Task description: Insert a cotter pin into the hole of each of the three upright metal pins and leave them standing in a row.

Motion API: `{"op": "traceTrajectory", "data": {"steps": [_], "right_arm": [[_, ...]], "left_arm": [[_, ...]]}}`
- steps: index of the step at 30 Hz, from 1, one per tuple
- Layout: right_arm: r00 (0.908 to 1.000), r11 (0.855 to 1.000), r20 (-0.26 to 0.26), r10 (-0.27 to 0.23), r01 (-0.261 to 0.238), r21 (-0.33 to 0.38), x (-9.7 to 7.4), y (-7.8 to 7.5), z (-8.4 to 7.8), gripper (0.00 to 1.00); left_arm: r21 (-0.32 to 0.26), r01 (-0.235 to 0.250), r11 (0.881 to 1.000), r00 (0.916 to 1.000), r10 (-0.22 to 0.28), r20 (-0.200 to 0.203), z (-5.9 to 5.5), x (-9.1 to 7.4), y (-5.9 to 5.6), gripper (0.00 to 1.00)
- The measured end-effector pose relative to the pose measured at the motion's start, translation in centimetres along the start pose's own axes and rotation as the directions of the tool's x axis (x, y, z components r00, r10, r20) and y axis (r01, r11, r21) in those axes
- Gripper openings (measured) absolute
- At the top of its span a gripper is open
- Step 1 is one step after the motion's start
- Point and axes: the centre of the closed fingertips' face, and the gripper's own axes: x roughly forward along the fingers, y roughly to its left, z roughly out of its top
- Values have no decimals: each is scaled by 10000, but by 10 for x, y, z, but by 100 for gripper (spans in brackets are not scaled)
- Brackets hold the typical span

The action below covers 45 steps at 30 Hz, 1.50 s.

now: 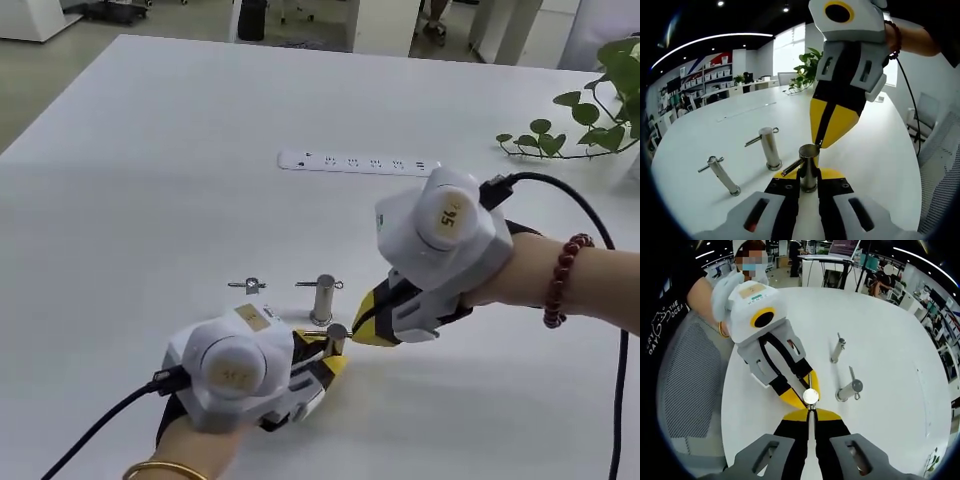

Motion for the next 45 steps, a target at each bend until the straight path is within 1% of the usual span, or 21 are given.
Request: {"op": "traceTrajectory", "data": {"steps": [6,9,12,14,18,20,24,25,26,27,28,30,33,35,41,42,45], "right_arm": [[10000,10000,28,-10,10,-14,1,0,3,0],[10000,10000,49,-9,9,6,1,-1,3,0],[10000,10000,39,-26,26,1,1,-1,3,0],[10000,9999,50,-44,43,95,0,-2,3,4],[9993,9990,375,71,-88,436,0,-1,8,8],[9984,9980,534,160,-193,610,1,1,10,11],[9974,9958,702,132,-195,895,5,0,12,12],[9974,9949,707,135,-205,984,6,-1,12,13],[9973,9947,715,139,-210,1003,7,-1,12,13],[9972,9944,734,150,-225,1034,7,-1,12,13],[9970,9939,753,172,-253,1073,8,0,12,13],[9970,9935,756,162,-246,1107,10,0,13,13],[9970,9935,752,167,-250,1108,14,0,14,13],[9966,9925,807,185,-280,1192,16,0,14,13],[9976,9939,664,199,-270,1066,21,2,12,9],[9976,9946,677,126,-194,1016,21,1,12,9],[9974,9945,705,155,-227,1019,21,1,12,9]], "left_arm": [[-34,8,10000,10000,-8,-22,0,0,0,10],[47,25,10000,10000,-24,-56,0,0,0,10],[-23,54,10000,9999,-54,-115,-1,0,0,11],[-107,121,9999,9996,-123,-255,-4,-1,1,11],[-107,188,9998,9989,-192,-420,-7,-5,3,18],[-78,210,9997,9989,-213,-417,-6,-7,5,20],[-126,307,9994,9988,-312,-379,-4,-10,5,25],[-361,390,9986,9983,-405,-419,-5,-10,4,26],[-889,545,9945,9978,-577,-339,-4,-10,0,28],[-1093,607,9922,9977,-637,-242,-2,-10,0,31],[-1044,583,9928,9978,-612,-249,-2,-11,1,32],[-625,502,9968,9980,-525,-355,-3,-12,2,33],[-725,533,9959,9979,-557,-323,-2,-15,3,35],[-576,508,9970,9979,-529,-360,-2,-17,3,37],[-617,617,9962,9977,-633,-229,2,-21,2,40],[-618,633,9961,9977,-648,-215,3,-22,2,41],[-550,638,9964,9975,-653,-254,3,-24,0,43]]}}
